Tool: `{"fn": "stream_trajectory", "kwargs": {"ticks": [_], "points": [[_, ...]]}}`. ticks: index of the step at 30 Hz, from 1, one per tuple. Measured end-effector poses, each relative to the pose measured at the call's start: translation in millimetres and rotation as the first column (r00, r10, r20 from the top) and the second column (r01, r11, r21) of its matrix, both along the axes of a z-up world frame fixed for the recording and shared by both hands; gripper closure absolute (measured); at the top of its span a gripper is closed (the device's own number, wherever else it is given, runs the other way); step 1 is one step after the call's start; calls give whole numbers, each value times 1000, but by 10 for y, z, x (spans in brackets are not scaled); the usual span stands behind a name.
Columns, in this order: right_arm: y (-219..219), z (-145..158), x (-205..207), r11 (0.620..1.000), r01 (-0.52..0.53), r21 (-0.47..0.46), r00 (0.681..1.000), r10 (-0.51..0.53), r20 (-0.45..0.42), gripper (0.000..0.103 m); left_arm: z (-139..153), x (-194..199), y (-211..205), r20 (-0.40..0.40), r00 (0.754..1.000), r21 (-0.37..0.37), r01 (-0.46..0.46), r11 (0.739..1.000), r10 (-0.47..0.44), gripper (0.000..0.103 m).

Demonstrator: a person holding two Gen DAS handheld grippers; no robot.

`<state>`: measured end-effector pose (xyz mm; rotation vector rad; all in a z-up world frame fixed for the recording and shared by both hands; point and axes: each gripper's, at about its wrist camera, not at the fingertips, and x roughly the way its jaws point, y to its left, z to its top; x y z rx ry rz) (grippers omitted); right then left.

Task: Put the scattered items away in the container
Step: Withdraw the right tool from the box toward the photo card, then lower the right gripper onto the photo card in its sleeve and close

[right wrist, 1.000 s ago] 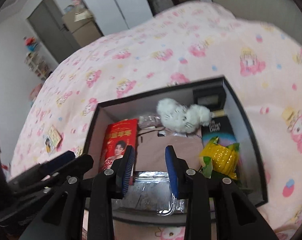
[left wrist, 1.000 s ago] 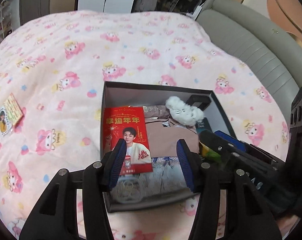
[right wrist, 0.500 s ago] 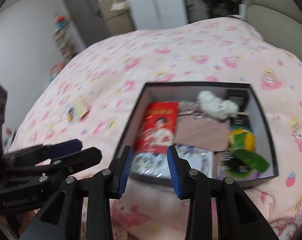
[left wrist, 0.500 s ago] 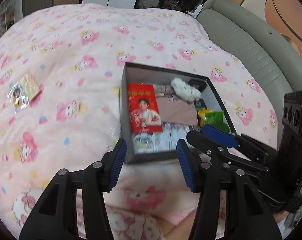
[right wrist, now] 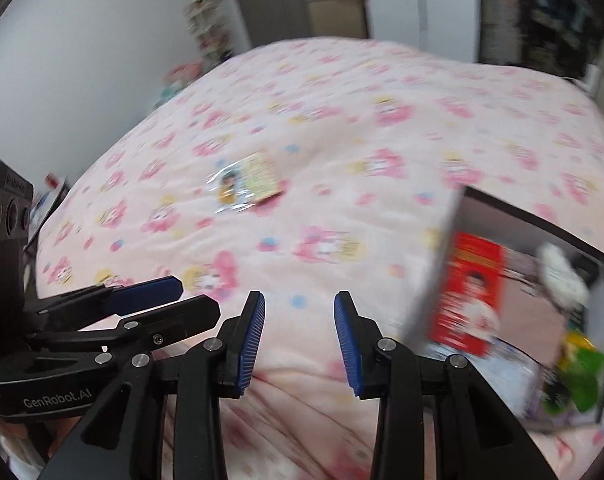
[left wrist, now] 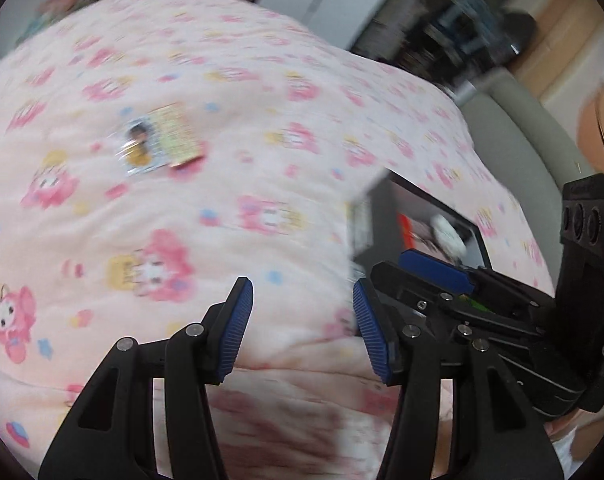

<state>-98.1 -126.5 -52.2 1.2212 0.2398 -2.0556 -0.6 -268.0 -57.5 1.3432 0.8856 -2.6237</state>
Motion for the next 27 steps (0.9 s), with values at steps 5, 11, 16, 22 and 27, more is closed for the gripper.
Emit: {"fn": "stream_trajectory", "kwargs": {"ticks": [5,11,16,22,27], "points": [[-748,-317,-251,998,-65,27,997,64,45,71,-324,-18,-678,36,993,53,-118,992,116,50],[-1143,-793,-727,998,-25,56,992,18,124,71,-823,-189,-1354,81,962,127,-271,954,262,50],[-1446,-943,-1239,996,30,86,995,-38,89,70,-1123,-580,-1769,90,949,187,-313,931,301,50],[-1896,-1313,-1744,997,43,66,985,-53,161,70,-1473,-1013,-2191,155,910,233,-413,880,385,47],[-2096,-1665,-1842,999,-20,47,969,8,247,69,-1670,-1240,-2243,154,913,273,-407,871,378,46]]}}
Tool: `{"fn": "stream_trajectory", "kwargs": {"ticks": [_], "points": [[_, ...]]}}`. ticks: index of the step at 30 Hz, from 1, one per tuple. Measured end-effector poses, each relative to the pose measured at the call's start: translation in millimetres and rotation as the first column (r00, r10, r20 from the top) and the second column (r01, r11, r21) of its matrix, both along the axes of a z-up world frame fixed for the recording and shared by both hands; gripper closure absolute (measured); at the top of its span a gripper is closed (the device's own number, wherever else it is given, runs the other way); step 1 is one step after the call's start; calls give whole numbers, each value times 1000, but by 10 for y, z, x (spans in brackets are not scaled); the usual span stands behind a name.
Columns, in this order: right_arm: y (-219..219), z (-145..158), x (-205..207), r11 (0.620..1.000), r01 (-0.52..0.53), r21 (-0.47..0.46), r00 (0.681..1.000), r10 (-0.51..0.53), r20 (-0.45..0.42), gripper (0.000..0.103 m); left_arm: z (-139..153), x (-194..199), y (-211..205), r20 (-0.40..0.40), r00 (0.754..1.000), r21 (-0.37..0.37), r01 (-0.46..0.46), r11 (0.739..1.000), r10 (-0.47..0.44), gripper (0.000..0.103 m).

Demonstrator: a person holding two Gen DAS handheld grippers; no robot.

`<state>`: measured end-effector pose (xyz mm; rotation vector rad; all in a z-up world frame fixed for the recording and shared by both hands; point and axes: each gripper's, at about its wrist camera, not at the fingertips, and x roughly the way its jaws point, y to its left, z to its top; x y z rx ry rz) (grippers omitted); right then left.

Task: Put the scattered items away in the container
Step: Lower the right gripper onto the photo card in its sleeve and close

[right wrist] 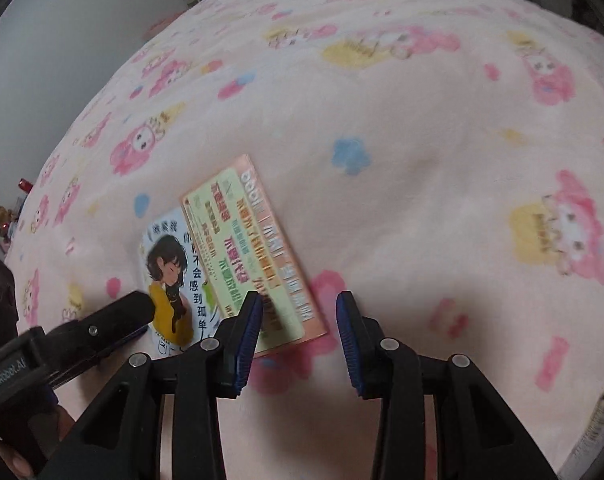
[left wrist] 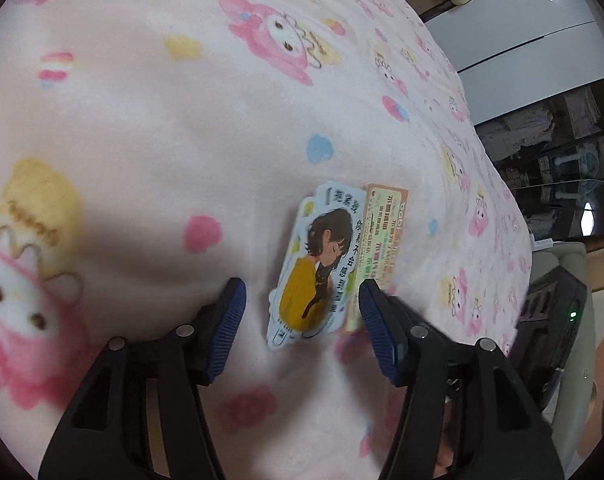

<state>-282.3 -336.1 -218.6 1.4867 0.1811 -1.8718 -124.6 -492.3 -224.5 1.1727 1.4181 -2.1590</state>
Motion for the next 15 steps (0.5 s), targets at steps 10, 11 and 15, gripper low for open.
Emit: {"fn": "stream_trajectory", "kwargs": {"ticks": [10,11,15], "points": [[549,499,462,986,-48,-162,998,53,27,89,366,208,578,-20,992,-15,121,993,-121,87],[619,602,552,985,-60,-159,998,63,14,89,424,260,684,-29,989,-19,144,989,-144,90],[823,827,794,988,-91,-123,996,88,-28,89,530,460,947,-40,974,-4,221,975,-221,90]]}}
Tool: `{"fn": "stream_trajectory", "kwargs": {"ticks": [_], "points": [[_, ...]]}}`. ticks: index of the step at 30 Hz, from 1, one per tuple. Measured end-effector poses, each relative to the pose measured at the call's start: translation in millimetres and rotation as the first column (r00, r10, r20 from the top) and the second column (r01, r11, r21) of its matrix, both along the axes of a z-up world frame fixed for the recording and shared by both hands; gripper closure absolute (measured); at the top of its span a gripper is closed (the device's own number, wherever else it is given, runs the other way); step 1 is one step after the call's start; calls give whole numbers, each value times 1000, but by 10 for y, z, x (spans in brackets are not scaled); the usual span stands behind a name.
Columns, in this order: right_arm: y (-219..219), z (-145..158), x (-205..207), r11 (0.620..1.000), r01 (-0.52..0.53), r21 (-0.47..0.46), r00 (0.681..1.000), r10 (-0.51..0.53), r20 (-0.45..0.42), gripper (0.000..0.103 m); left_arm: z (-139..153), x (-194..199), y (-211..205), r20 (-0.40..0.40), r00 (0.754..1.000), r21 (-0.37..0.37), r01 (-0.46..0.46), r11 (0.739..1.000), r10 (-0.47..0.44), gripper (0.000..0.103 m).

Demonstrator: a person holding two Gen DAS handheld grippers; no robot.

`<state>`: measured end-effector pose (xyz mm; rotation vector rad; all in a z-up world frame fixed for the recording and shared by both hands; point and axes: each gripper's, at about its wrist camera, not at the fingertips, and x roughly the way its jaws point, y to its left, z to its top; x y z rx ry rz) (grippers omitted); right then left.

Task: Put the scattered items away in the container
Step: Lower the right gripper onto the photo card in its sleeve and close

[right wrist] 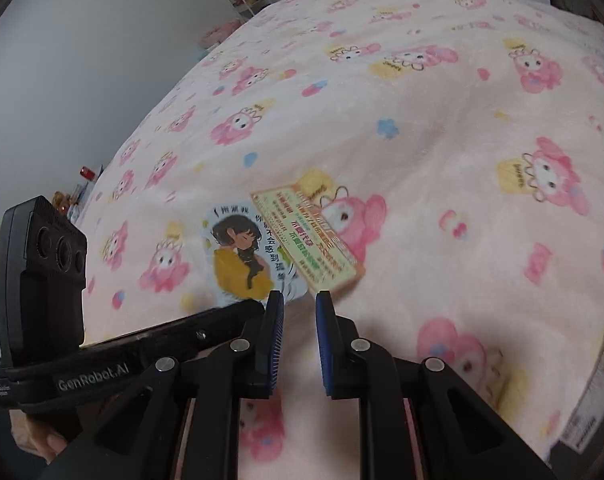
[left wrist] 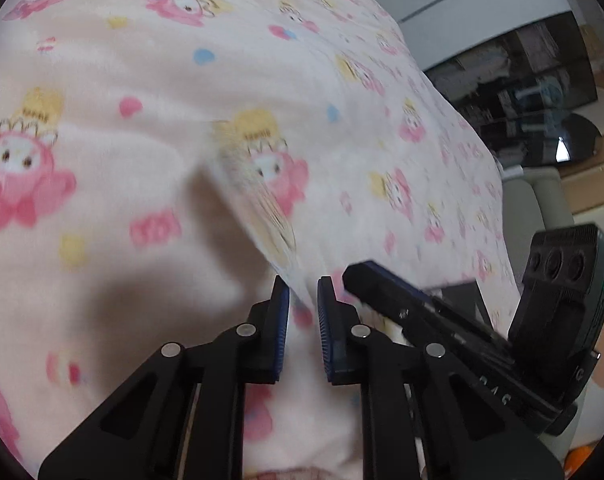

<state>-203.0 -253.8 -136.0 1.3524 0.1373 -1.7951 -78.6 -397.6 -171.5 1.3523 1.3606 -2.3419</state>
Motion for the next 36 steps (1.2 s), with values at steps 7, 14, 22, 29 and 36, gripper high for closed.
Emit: {"fn": "stream_trajectory", "kwargs": {"ticks": [7,14,22,29,36], "points": [[69,-97,35,998,-16,53,1000,15,19,88,-50,570,-43,55,998,40,-14,999,11,60],[1,-615,-45,992,-51,116,984,30,176,84,-125,533,-506,63,987,-74,-140,987,144,60],[-42,-871,-158,998,-18,56,958,1,287,82,-381,-156,-717,120,990,-112,-63,992,76,61],[64,-826,-228,994,58,93,977,-76,201,77,-466,-27,-314,125,989,-15,80,997,-77,64],[99,-664,-83,999,41,4,971,-41,236,78,-246,-15,-129,73,994,-36,84,996,-81,78]]}}
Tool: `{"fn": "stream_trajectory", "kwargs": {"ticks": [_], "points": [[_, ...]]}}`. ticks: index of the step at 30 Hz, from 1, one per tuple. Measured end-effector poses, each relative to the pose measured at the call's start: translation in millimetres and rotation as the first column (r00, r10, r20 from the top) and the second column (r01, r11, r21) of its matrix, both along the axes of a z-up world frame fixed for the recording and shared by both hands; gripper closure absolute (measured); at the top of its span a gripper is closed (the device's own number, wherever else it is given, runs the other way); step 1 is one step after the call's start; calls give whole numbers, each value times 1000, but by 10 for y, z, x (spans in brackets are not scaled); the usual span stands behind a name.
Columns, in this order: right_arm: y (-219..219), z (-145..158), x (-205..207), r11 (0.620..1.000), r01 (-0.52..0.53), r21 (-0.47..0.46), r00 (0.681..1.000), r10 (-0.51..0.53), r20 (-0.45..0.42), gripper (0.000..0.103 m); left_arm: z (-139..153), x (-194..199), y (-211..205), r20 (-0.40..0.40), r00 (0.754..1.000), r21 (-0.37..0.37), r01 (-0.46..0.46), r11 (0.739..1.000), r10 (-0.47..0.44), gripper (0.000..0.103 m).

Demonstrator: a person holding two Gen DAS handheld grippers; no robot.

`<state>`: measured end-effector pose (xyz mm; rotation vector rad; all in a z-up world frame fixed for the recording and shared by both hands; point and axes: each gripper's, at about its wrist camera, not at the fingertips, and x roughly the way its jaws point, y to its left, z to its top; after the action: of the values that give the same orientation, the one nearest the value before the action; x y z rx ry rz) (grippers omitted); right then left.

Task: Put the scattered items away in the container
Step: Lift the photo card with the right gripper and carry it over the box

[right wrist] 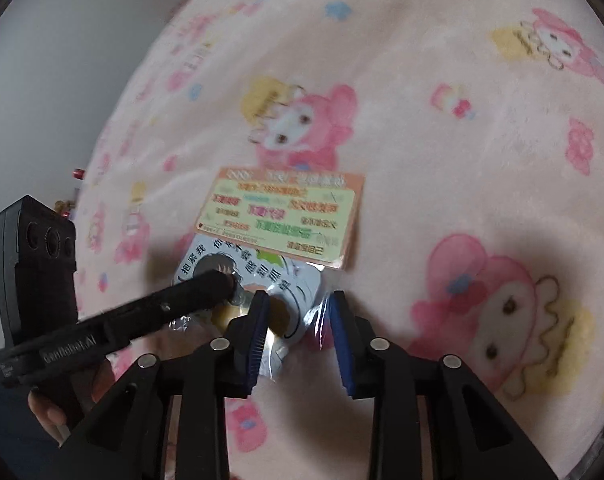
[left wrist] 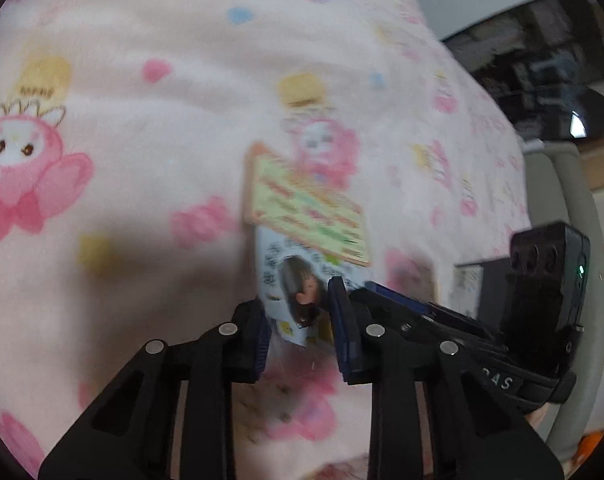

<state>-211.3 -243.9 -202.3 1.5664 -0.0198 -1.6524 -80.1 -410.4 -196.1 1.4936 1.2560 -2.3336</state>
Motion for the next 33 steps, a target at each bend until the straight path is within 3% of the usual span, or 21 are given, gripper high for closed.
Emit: {"fn": "stream_trajectory", "kwargs": {"ticks": [4,7,11,14,20,24,28,33], "points": [[338,552,191,999,45,-31,989,-49,-138,78,440,83,399,-75,994,-26,76,997,-78,78],[716,908,298,994,75,-82,979,-89,-183,78,796,118,712,-149,979,-33,136,990,-140,78],[1428,1407,457,977,162,-138,947,-193,-257,78,1237,39,1296,-234,941,-54,240,969,-246,78],[1976,1634,524,960,238,-149,916,-273,-294,78,1405,-73,1807,-266,906,-55,326,944,-329,78],[2923,1726,566,925,360,-122,862,-380,-337,78,1519,-387,2811,-275,837,-72,473,878,-474,78],[3385,1628,477,909,411,-65,834,-403,-377,78,1414,-633,3288,-236,811,-82,532,843,-535,78],[3647,1415,318,898,439,-43,832,-424,-358,78,1210,-849,3594,-182,803,-89,562,822,-568,78],[3794,1168,176,880,474,-36,832,-461,-308,78,922,-1010,3787,-113,811,-86,568,819,-574,78]]}}
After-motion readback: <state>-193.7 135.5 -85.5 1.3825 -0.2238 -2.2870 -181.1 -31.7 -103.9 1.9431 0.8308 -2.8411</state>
